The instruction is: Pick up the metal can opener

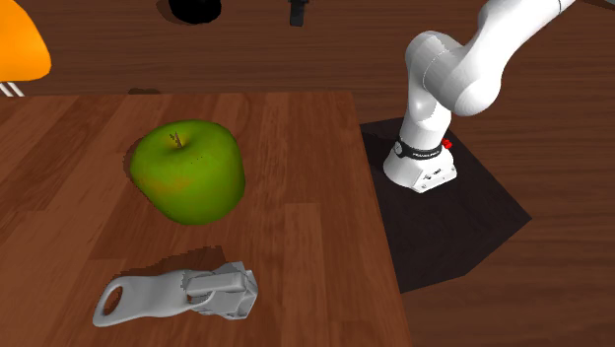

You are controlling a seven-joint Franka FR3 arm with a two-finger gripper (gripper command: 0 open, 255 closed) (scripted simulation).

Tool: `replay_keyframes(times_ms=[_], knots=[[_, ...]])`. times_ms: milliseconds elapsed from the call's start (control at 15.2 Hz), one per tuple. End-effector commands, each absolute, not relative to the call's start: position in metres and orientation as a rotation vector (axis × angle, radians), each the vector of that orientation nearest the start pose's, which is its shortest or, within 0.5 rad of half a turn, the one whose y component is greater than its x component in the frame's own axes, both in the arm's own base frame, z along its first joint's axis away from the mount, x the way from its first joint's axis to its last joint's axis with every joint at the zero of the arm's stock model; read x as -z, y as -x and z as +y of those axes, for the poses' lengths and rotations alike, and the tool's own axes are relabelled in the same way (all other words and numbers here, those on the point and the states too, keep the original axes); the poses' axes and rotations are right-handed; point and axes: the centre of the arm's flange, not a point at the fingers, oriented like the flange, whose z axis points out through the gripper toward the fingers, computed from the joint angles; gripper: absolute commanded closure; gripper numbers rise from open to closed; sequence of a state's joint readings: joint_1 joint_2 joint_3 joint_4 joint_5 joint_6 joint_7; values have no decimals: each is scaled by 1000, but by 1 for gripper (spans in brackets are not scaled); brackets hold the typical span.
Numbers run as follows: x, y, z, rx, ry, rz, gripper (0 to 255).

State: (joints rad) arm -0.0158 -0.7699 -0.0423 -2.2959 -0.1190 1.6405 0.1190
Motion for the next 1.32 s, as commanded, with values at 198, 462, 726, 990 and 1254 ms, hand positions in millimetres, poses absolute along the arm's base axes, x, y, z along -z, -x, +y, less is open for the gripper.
replay_keyframes(times_ms=[198,462,726,990,1254], knots=[[-617,-338,-1,158,3203,274,0],[-613,-365,44,116,3192,284,0],[-608,-392,89,75,3181,294,0],[-603,-419,134,34,3170,304,0],[-599,-446,179,-7,3158,314,0]])
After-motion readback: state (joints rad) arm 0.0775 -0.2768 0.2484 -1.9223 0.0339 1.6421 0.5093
